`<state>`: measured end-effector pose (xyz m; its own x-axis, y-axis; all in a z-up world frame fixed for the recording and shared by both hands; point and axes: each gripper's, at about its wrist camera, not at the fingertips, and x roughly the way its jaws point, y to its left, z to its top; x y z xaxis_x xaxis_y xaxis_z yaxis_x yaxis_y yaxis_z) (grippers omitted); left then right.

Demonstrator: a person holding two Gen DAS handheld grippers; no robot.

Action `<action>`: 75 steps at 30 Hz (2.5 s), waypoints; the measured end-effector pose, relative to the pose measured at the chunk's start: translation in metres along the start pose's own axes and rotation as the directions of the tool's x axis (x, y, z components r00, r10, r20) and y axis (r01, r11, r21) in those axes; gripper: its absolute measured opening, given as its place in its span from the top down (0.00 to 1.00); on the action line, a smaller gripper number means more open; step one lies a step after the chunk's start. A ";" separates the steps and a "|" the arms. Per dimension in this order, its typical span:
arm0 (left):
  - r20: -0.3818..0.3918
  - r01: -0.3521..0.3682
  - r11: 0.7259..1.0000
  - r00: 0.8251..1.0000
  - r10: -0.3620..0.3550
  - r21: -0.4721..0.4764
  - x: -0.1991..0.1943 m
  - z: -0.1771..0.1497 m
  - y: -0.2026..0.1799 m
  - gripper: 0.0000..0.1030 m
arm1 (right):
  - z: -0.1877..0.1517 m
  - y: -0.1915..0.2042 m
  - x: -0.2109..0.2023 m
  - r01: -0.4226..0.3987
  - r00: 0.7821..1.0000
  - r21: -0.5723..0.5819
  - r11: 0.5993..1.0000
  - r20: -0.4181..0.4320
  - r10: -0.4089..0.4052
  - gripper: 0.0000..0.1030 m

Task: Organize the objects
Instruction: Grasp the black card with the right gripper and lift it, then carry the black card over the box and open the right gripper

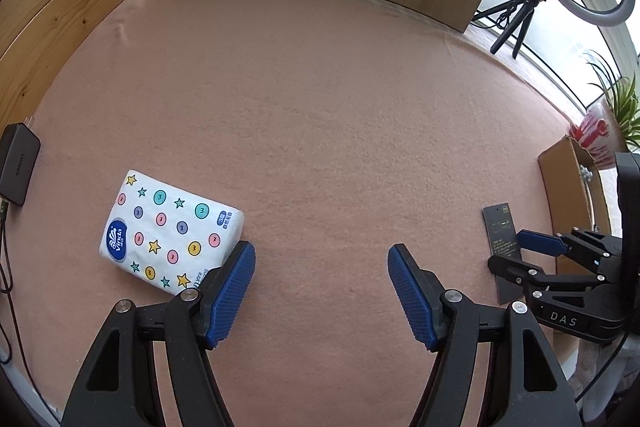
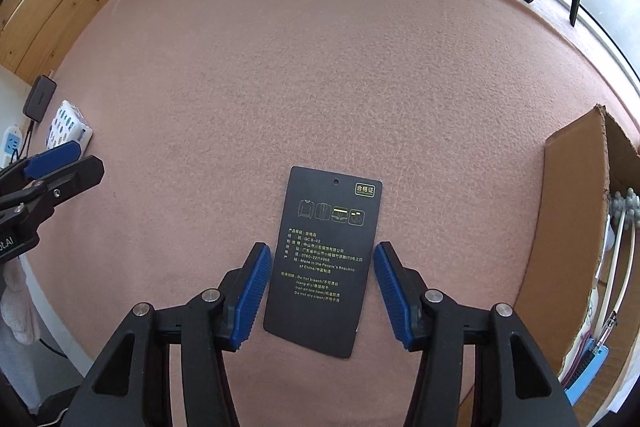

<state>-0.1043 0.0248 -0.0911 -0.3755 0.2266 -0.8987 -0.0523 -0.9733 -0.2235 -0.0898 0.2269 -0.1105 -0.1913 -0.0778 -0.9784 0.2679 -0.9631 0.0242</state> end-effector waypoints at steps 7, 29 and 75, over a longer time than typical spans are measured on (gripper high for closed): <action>0.001 0.001 1.000 1.000 -0.001 0.014 0.000 0.004 -0.007 0.30 | -0.012 -0.006 -0.006 -0.028 0.999 0.039 0.999 0.024 0.027 0.54; 0.013 0.026 0.994 1.000 -0.027 0.105 0.001 0.016 -0.062 0.30 | -0.043 -0.078 -0.100 -0.044 0.966 0.264 0.963 0.256 -0.027 0.54; 0.095 -0.060 0.995 0.993 0.067 -0.078 -0.041 0.028 0.016 0.30 | -0.065 -0.102 -0.113 -0.066 0.954 0.359 0.931 0.297 -0.047 0.52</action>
<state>-0.1155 -0.0006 -0.0475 -0.4644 0.1562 -0.8718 0.0430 -0.9792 -0.1983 -0.0343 0.3503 -0.0159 -0.4757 -0.1052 -0.8733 -0.0769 -0.9840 0.1604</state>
